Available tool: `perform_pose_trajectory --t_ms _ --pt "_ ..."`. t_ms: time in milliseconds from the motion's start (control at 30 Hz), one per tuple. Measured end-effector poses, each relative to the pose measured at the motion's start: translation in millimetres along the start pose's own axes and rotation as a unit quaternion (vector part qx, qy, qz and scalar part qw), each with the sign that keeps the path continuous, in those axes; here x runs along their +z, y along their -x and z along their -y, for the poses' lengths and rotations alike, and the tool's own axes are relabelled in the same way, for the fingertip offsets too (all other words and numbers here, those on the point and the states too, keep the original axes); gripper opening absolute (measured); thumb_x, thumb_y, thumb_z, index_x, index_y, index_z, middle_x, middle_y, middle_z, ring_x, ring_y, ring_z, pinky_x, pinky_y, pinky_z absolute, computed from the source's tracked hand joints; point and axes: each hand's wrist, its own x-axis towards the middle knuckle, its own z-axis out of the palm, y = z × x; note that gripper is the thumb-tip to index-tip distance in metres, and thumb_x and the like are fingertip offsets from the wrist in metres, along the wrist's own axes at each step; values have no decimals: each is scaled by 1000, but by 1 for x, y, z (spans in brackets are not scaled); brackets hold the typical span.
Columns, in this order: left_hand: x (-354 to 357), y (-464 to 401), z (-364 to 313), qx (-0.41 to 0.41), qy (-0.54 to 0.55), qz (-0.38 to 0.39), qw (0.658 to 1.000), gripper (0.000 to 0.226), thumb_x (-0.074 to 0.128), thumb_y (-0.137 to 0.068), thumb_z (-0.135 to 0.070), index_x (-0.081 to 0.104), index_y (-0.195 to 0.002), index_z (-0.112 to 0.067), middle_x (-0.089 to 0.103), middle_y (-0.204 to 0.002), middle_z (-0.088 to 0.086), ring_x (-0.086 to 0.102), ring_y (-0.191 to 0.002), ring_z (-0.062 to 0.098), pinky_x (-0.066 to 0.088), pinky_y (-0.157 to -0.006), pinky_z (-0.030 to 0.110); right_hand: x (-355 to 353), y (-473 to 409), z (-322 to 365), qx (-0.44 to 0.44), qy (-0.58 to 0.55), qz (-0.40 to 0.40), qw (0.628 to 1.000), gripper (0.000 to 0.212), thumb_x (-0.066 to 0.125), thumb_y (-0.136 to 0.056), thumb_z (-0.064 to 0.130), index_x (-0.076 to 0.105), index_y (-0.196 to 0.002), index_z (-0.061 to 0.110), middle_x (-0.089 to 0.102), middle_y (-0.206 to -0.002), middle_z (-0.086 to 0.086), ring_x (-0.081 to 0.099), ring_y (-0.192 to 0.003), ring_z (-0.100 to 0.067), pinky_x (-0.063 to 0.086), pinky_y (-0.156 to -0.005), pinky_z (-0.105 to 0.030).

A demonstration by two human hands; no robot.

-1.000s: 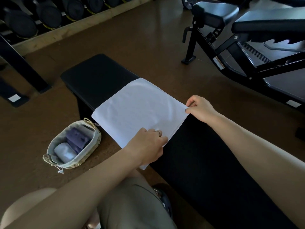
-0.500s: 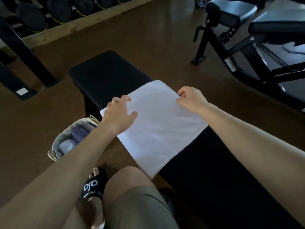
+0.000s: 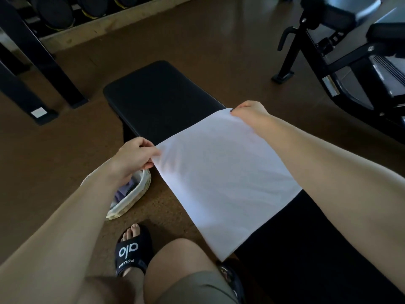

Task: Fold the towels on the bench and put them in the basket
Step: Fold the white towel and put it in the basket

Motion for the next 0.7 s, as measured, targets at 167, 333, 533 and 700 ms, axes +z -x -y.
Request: perform_pose_trajectory --t_ms 167,333,533,700 --pt "-3 0 -1 26 26 26 999 17 68 -91 -8 63 -105 -16 64 -110 15 65 -98 25 57 -75 34 1 -5 7 24 -31 2 999 23 69 -91 25 71 -111 15 65 -98 -2 63 -90 -23 51 -80 -32" --pt "-10 3 1 62 -28 40 997 11 67 -92 -10 66 -101 -15 69 -101 17 64 -90 26 56 -82 42 7 -10 2 -9 -36 -34 999 4 69 -89 20 66 -92 18 59 -86 2 55 -76 -16 43 -61 -26" --pt "-14 7 4 98 -96 30 990 15 69 -96 -27 70 -99 -13 70 -98 7 69 -89 22 60 -87 41 10 -12 5 -5 -22 -34 999 11 68 -87 15 73 -97 15 64 -94 -2 60 -82 -18 46 -63 -25" --pt "-19 5 7 112 -108 3 988 21 72 -94 -34 69 -92 -13 69 -88 6 67 -80 22 60 -86 48 11 -17 5 -22 18 -45 999 13 64 -91 14 73 -100 11 67 -100 -7 60 -83 -20 45 -62 -25"
